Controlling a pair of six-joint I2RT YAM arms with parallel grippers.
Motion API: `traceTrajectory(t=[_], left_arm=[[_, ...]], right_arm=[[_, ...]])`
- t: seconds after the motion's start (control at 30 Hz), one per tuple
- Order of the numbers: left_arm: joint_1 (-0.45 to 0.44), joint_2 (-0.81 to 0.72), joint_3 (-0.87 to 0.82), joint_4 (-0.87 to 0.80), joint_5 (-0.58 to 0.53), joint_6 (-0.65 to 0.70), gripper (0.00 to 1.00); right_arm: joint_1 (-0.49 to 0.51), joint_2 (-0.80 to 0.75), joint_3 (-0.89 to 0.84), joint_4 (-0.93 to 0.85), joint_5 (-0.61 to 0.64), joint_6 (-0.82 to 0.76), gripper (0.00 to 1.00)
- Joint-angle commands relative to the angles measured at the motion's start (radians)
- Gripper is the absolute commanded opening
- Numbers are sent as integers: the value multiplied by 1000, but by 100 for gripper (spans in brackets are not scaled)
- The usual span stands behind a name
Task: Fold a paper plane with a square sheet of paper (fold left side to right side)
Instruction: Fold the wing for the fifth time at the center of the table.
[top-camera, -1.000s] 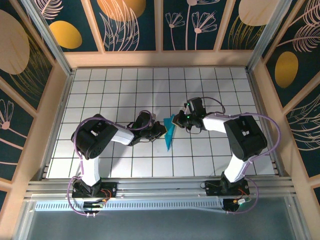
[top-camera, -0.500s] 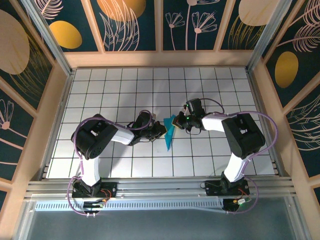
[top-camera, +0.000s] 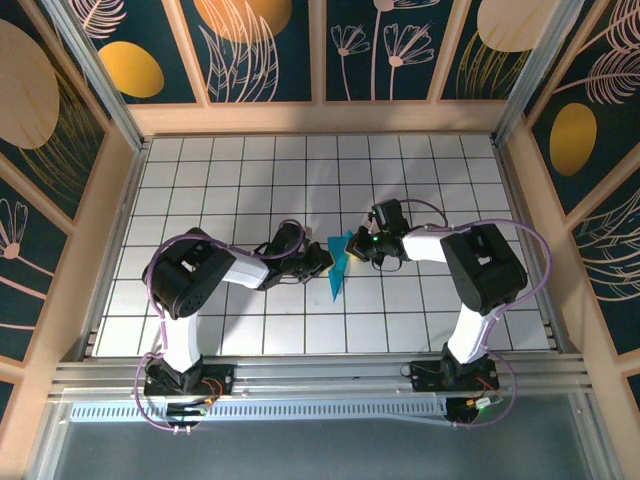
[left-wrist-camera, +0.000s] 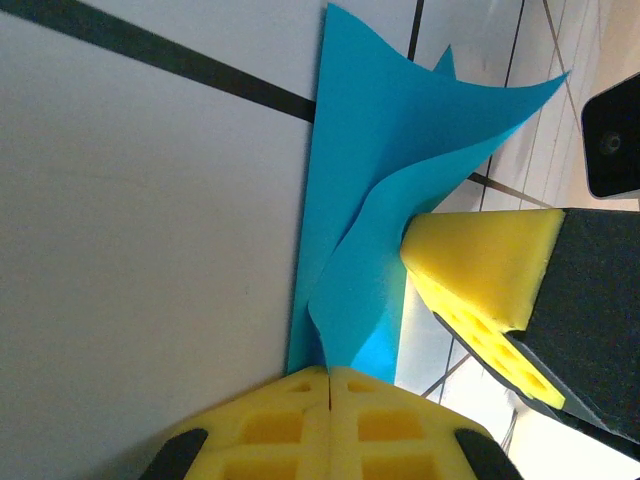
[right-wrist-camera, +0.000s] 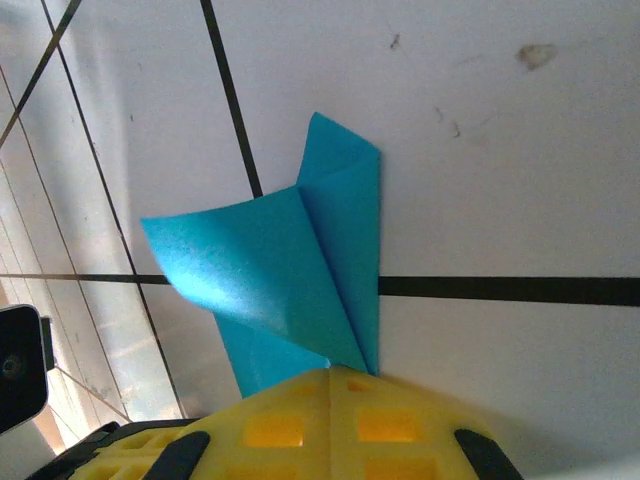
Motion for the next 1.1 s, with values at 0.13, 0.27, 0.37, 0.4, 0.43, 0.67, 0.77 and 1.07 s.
traceTrajectory(t=[0.13, 0.27, 0.37, 0.4, 0.43, 0.67, 0.77, 1.07], left_arm=[[-17, 42, -22, -131, -5, 8, 6], [-14, -15, -28, -125, -26, 24, 11], [-9, -58, -15, -144, -33, 42, 22], [-7, -72, -10, -159, -39, 47, 24], [-5, -92, -5, -185, -50, 56, 26], [18, -277, -8, -356, -130, 117, 31], [16, -330, 13, -392, -80, 142, 24], [-10, -269, 90, -375, 210, 126, 8]], right_arm=[[6, 24, -3, -60, 26, -23, 0], [5, 32, -23, -59, 25, -23, 0], [5, 37, -35, -60, 26, -26, 0], [5, 40, -37, -60, 25, -27, 0], [3, 40, -39, -61, 26, -29, 0], [4, 38, -39, -63, 26, -35, 0], [3, 38, -36, -63, 25, -38, 0], [3, 42, -32, -64, 26, -43, 0]])
